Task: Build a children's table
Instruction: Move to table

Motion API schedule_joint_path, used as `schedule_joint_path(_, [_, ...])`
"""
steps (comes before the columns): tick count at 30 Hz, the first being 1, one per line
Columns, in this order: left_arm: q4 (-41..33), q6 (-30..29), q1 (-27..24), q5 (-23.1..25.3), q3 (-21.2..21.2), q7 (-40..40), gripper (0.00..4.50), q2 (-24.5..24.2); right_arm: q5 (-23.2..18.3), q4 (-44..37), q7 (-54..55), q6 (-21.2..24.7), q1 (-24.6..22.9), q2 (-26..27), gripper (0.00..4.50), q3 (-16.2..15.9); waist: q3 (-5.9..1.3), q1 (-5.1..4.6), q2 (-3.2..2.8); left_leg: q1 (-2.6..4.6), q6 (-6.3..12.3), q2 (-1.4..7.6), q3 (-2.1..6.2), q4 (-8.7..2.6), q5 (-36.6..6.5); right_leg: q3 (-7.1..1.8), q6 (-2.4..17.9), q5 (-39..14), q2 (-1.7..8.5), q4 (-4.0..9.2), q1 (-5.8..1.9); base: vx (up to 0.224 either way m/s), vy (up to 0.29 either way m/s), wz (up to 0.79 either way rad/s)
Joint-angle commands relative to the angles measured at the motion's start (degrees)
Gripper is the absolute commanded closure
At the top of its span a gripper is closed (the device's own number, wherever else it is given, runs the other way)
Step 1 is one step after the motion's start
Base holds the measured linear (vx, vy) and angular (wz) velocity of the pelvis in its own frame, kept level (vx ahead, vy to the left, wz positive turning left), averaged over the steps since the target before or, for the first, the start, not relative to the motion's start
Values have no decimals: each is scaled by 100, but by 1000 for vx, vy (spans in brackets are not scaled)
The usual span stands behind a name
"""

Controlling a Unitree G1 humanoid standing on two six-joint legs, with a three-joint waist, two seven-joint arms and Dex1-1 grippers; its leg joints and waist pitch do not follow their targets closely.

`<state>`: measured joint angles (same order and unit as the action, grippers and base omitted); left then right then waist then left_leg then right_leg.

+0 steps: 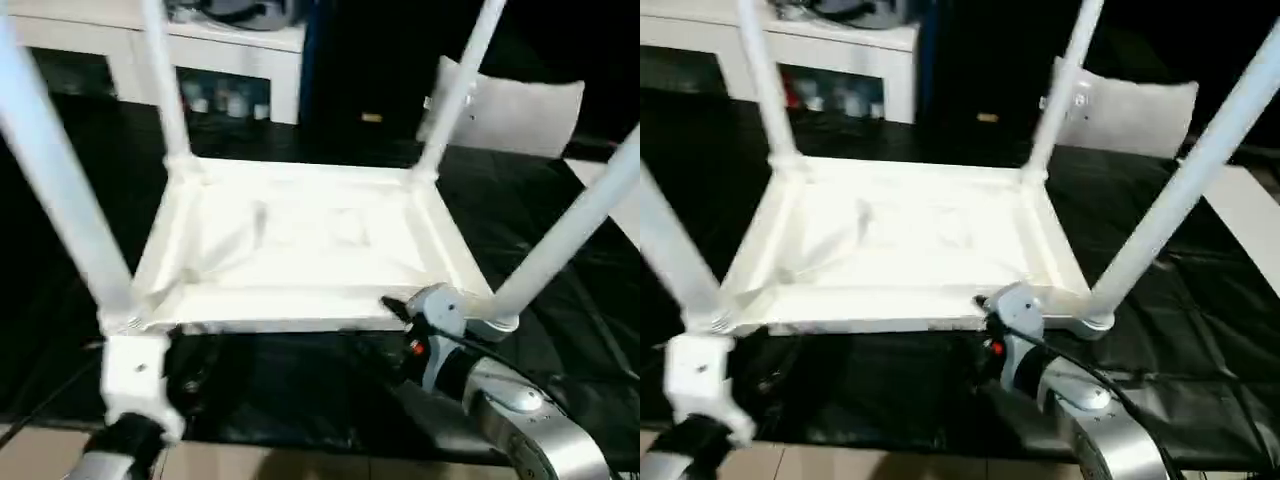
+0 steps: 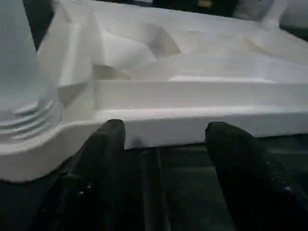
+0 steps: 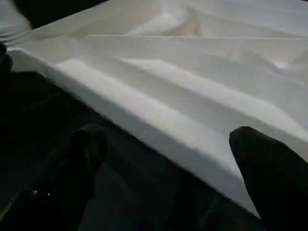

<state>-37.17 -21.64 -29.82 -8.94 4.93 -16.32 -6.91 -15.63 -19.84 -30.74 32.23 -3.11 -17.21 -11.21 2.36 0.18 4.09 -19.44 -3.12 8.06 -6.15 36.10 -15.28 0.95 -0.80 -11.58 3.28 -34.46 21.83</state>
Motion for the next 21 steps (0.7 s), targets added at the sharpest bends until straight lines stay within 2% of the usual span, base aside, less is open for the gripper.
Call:
schedule_joint_path(1, [107, 168, -139, -113, 75, -266, 126, -153, -126, -44, -189, 261, 98, -244, 0, 154, 7, -42, -96, -38, -47, 398, 111, -638, -2474, -207, 621, -2977, 359, 548, -51, -53, 0, 4])
schedule_joint_path(2, [215, 275, -199, -215, 195, -465, 113, -292, -155, 9, -307, 383, 135, -382, 0, 135, -4, -50, -87, -58, -139, 391, 124, -648, -2558, -211, 426, -3208, 369, 562, -50, 0, 0, 0])
schedule_joint_path(4, [410, 398, -174, -303, 427, -687, 101, -508, -129, 102, -389, 464, 184, -495, 0, 109, -20, -49, -105, -64, -172, 370, 130, -650, -2539, -222, 284, -3245, 363, 577, -27, 0, 0, 0])
schedule_joint_path(6, [650, 434, -92, -419, 787, -874, 85, -803, -16, 255, -390, 492, 266, -584, 0, 100, -25, -54, -104, -67, -158, 356, 123, -647, -2487, -226, 272, -3145, 356, 576, -5, 0, 0, 0])
schedule_joint_path(7, [690, 426, -73, -451, 861, -907, 76, -849, 8, 286, -382, 494, 282, -596, 0, 101, -37, -62, -108, -81, -161, 355, 126, -647, -2413, -226, 314, -3055, 365, 557, -15, 0, 0, 0])
schedule_joint_path(8, [872, 410, 25, -649, 1251, -1080, 69, -1045, 98, 448, -315, 546, 375, -628, 0, 130, -41, -68, -148, -89, -182, 370, 133, -658, -2359, -222, 387, -2865, 364, 534, -27, 0, 0, 0])
schedule_joint_path(10, [990, 452, 57, -771, 1516, -1153, 58, -1181, 140, 561, -232, 568, 450, -648, 0, 160, -54, -85, -137, -73, -175, 356, 112, -645, -2301, -224, 506, -2623, 348, 510, -6, 0, 0, 0])
schedule_joint_path(11, [1009, 453, 39, -876, 1650, -1221, 48, -1243, 161, 635, -161, 581, 500, -637, 0, 203, -65, -89, -162, -85, -169, 371, 108, -655, -2181, -228, 587, -2361, 352, 484, -35, 0, 0, 0])
schedule_joint_path(13, [1080, 420, -63, -1172, 1922, -1489, 37, -1478, 206, 763, -9, 602, 607, -625, 0, 273, -82, -93, -163, -92, -148, 388, 92, -652, -1967, -229, 738, -1908, 351, 436, -58, 0, 0, 0])
schedule_joint_path(14, [1080, 420, -63, -1172, 1922, -1489, 34, -1478, 206, 763, -9, 602, 607, -625, 0, 273, -90, -98, -161, -116, -103, 374, 75, -659, -1827, -231, 815, -1680, 343, 411, -74, 0, 0, 0])
schedule_joint_path(15, [1224, 409, -66, -1424, 2172, -1686, 27, -1688, 240, 903, 104, 636, 712, -602, 0, 342, -98, -95, -160, -110, -88, 374, 62, -649, -1741, -231, 843, -1547, 336, 396, -82, 0, 0, 0])
schedule_joint_path(16, [1291, 414, -34, -1484, 2250, -1753, 5, -1759, 254, 962, 135, 638, 750, -592, 0, 362, -107, -89, -163, -78, -39, 366, 37, -636, -1597, -235, 917, -1324, 324, 379, -61, 0, 0, 0])
schedule_joint_path(17, [1353, 440, 4, -1517, 2308, -1834, 5, -1838, 272, 1019, 170, 635, 784, -581, 0, 383, -122, -100, -171, -95, -17, 372, 39, -637, -1396, -228, 998, -1074, 329, 346, -103, 0, 0, 0])
schedule_joint_path(19, [1510, 434, 180, -1656, 2377, -2085, 5, -1994, 303, 1134, 233, 674, 845, -560, 0, 409, -127, -87, -152, -66, 44, 379, 8, -626, -1169, -229, 1070, -868, 338, 343, -111, 26, -6, 1])
schedule_joint_path(20, [1529, 429, 206, -1677, 2383, -2116, 5, -2013, 306, 1146, 240, 681, 850, -559, 0, 412, -130, -62, -175, -50, 62, 366, -4, -626, -1060, -223, 1112, -806, 326, 332, -110, 0, 0, 0])
schedule_joint_path(21, [1701, 356, 479, -1823, 2390, -2367, 5, -2210, 324, 1247, 306, 752, 887, -535, 0, 425, -128, -62, -168, -56, 62, 375, -3, -630, -1004, -225, 1130, -750, 332, 326, -122, 0, 0, 0])
